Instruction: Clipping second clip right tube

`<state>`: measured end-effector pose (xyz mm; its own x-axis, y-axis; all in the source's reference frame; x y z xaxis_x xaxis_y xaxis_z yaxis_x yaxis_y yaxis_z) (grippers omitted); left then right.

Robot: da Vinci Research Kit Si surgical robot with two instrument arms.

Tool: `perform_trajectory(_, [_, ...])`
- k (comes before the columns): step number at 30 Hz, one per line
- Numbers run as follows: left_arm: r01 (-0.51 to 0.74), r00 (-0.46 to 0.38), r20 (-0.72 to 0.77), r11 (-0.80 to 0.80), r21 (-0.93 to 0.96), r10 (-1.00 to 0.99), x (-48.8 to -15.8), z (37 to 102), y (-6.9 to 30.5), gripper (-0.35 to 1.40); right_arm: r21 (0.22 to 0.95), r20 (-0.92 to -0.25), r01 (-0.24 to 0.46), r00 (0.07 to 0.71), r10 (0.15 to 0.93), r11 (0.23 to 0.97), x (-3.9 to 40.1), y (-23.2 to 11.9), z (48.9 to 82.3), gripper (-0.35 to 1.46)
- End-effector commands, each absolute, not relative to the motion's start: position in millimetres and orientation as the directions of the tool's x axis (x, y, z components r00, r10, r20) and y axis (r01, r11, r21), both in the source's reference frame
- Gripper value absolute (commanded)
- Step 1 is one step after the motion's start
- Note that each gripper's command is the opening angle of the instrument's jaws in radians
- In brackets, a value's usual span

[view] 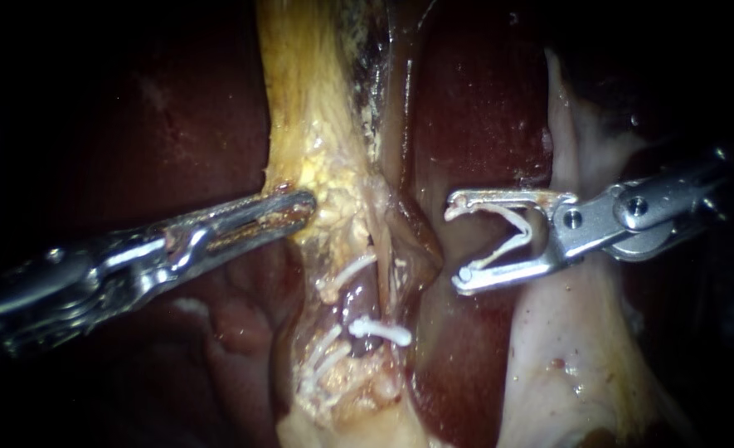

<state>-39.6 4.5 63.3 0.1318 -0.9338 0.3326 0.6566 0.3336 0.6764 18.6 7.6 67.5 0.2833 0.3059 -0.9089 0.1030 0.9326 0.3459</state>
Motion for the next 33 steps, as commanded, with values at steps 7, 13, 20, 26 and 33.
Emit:
perform_trajectory(7, [0.659,0.121,0.329,0.324,0.679,-0.937,-36.8,59.6,6.2,-0.35,0.592,-0.782,0.070,0.295,0.550,0.803,20.5,4.9,70.2,0.59])
perform_trajectory(13, [0.658,0.083,0.340,0.308,0.688,-0.937,-35.5,55.4,7.0,-0.35,0.697,-0.689,0.065,0.335,0.643,0.714,24.1,1.5,74.7,0.58])
perform_trajectory(20, [0.655,0.062,0.343,0.298,0.695,-0.937,-35.8,52.6,6.7,-0.35,0.726,-0.652,0.040,0.359,0.668,0.687,26.6,0.5,78.5,0.58])
perform_trajectory(26, [0.656,0.064,0.348,0.302,0.691,-0.935,-36.0,52.2,6.4,-0.35,0.733,-0.643,0.029,0.359,0.677,0.680,27.8,1.0,79.5,0.58])
perform_trajectory(33, [0.659,0.063,0.350,0.302,0.689,-0.935,-36.2,52.3,6.2,-0.35,0.758,-0.629,0.071,0.342,0.699,0.648,30.4,0.4,79.4,0.57])
